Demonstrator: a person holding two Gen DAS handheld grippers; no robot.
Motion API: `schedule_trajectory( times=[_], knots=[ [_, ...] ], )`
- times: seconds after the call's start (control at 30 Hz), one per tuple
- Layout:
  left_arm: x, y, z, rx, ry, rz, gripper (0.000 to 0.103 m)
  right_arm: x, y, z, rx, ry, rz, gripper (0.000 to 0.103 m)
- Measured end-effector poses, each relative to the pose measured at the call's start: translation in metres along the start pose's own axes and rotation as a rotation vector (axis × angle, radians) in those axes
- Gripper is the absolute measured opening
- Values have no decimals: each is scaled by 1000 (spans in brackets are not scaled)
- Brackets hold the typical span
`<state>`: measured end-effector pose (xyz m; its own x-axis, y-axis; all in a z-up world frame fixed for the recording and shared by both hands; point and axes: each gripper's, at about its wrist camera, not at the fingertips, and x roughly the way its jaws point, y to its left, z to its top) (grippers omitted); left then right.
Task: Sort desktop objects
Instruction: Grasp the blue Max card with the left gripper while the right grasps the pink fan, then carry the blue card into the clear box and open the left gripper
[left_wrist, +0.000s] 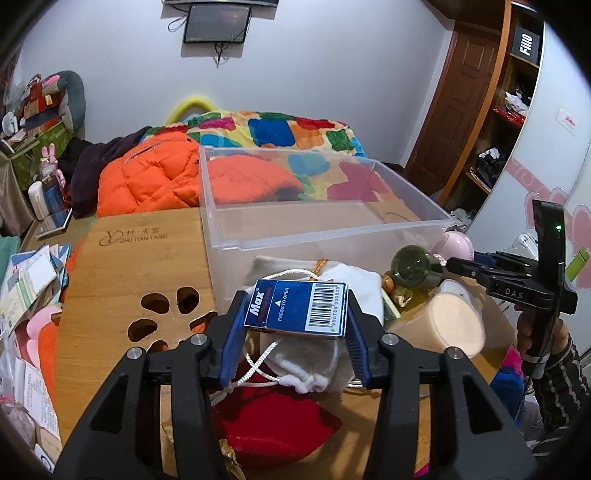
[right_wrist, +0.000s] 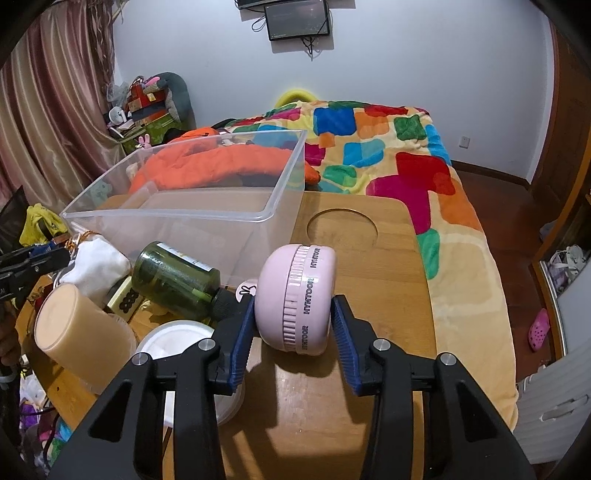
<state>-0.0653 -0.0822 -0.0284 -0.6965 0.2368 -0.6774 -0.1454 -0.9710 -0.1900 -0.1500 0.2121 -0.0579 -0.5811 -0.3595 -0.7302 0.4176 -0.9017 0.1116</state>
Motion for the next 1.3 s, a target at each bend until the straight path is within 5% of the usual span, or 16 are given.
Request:
schedule_trajectory(
  times=[0.57, 1.3],
  knots=[
    [-22, -5, 6, 26, -30, 34, 48, -42, 16, 7, -34, -71, 16, 38],
    [-39, -20, 52, 139, -101, 106, 48, -71, 36, 43, -125, -134, 45, 38]
  ],
)
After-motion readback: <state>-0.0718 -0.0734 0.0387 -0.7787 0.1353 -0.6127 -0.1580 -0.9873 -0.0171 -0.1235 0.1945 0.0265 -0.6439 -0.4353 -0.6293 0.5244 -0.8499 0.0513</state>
